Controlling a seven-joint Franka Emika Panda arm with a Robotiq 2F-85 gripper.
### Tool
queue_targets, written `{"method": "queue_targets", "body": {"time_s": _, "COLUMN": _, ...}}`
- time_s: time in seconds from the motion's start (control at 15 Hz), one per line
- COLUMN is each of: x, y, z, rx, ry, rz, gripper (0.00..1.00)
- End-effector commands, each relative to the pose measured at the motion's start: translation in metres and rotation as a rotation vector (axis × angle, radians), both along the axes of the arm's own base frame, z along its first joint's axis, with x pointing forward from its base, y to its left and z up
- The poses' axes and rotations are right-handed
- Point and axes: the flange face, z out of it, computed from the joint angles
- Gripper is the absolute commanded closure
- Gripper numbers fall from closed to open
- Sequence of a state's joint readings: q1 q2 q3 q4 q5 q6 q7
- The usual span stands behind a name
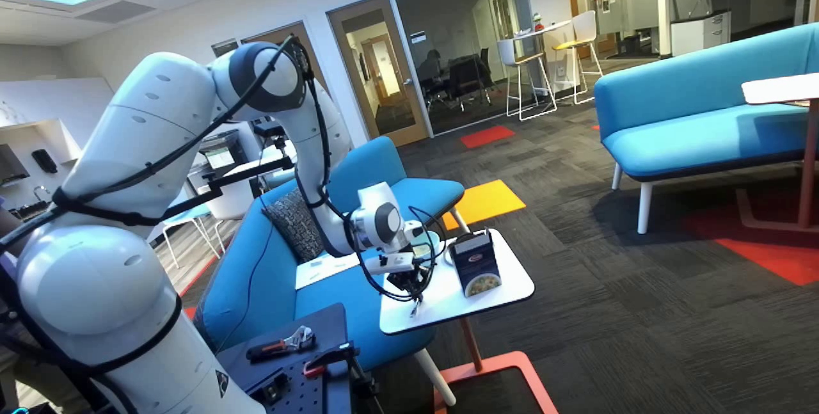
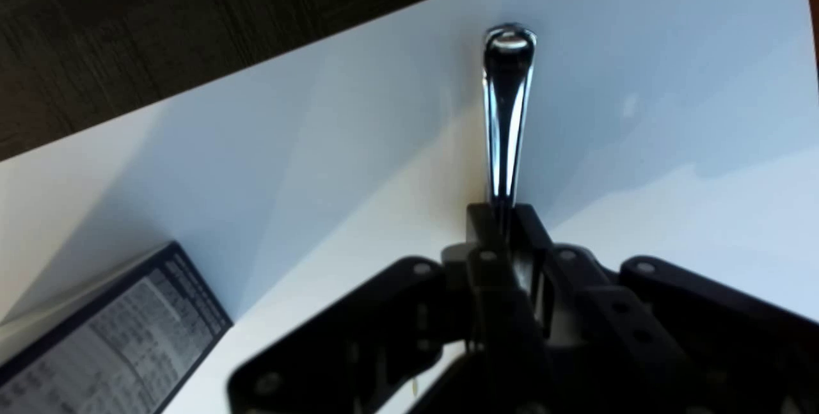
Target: Use the spoon to scoop the objects in the bowl and put it on the table
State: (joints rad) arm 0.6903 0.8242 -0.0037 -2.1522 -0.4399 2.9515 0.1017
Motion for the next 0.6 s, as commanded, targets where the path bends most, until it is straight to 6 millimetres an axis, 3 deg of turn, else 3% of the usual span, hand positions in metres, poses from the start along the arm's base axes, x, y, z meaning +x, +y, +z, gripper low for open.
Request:
{"method": "queue_targets", "body": {"time_s": 0.0, "x": 0.0047, "y": 0.0007, "z": -0.0001, "rx": 0.002, "ry": -0.011, "rz": 0.005, "gripper": 0.97}}
{"method": "queue_targets", "body": {"time_s": 0.2, "x": 0.0046, "y": 0.0011, "z": -0.0002, "rx": 0.0, "ry": -0.01, "rz": 0.005, "gripper": 0.97}}
{"method": "queue_targets", "body": {"time_s": 0.4, "x": 0.005, "y": 0.0013, "z": -0.0006, "rx": -0.001, "ry": -0.008, "rz": 0.007, "gripper": 0.57}}
{"method": "queue_targets", "body": {"time_s": 0.53, "x": 0.0054, "y": 0.0015, "z": -0.0005, "rx": -0.002, "ry": -0.009, "rz": 0.007, "gripper": 0.42}}
